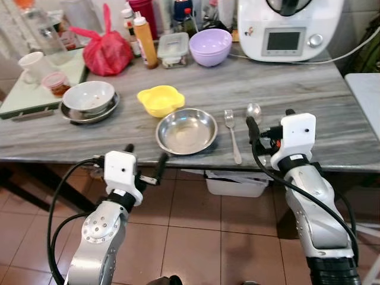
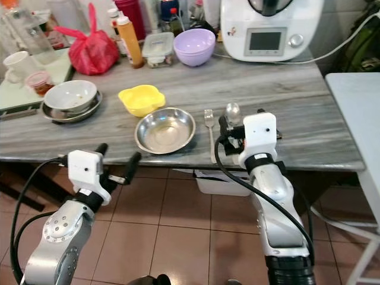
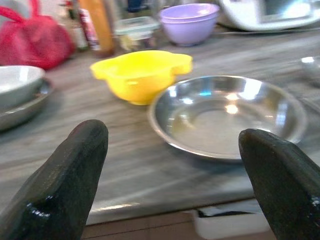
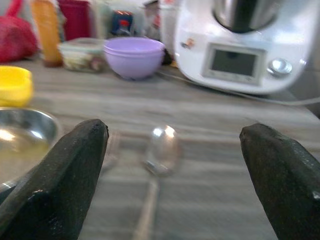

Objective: Setting the table

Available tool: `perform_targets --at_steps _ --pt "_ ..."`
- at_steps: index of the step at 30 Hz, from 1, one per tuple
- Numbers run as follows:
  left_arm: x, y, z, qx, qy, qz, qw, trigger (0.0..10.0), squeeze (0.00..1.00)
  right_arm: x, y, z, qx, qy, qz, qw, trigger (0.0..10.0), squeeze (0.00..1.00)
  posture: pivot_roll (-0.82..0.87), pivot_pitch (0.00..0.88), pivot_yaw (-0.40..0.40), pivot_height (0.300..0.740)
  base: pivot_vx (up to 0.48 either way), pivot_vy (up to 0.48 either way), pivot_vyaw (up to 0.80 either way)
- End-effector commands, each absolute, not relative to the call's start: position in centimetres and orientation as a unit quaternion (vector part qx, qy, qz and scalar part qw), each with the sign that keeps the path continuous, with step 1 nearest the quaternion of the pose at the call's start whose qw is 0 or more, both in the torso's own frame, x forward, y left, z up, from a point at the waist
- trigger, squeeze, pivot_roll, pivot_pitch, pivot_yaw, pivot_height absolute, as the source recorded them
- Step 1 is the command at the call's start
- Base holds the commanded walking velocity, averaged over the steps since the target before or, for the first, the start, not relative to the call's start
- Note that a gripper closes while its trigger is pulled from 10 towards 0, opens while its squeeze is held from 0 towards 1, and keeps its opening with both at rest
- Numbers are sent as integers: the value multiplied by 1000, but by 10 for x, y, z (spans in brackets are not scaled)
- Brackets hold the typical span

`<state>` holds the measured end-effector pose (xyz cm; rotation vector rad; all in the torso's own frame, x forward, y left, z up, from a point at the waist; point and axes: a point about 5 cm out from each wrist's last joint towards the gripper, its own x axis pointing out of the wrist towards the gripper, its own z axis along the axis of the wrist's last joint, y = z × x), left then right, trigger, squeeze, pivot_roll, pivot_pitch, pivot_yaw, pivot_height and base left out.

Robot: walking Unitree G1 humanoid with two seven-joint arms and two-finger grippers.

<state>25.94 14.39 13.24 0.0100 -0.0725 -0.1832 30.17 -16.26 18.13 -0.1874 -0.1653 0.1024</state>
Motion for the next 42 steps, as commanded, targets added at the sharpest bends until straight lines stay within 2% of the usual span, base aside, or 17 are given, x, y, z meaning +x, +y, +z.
perform_targets --at_steps 1,4,9,15,42 --pt "260 155 131 20 -38 -46 998 10000 0 298 -160 184 -87 -85 61 991 10000 0 -108 109 148 740 0 0 -744" --pt "257 161 127 17 -35 -5 999 10000 0 293 -155 177 -83 -74 76 991 10000 0 -106 108 143 740 0 0 -744" --pt "255 161 126 16 -34 6 999 10000 0 292 -153 177 -81 -73 80 991 10000 0 -105 107 139 740 0 0 -519" --pt "258 160 127 31 -32 21 999 10000 0 294 -151 176 -84 -70 88 990 10000 0 -104 105 134 740 0 0 0" --pt "260 158 127 42 -23 5 999 10000 0 297 -151 172 -67 -54 77 993 10000 0 -105 118 152 740 0 0 0"
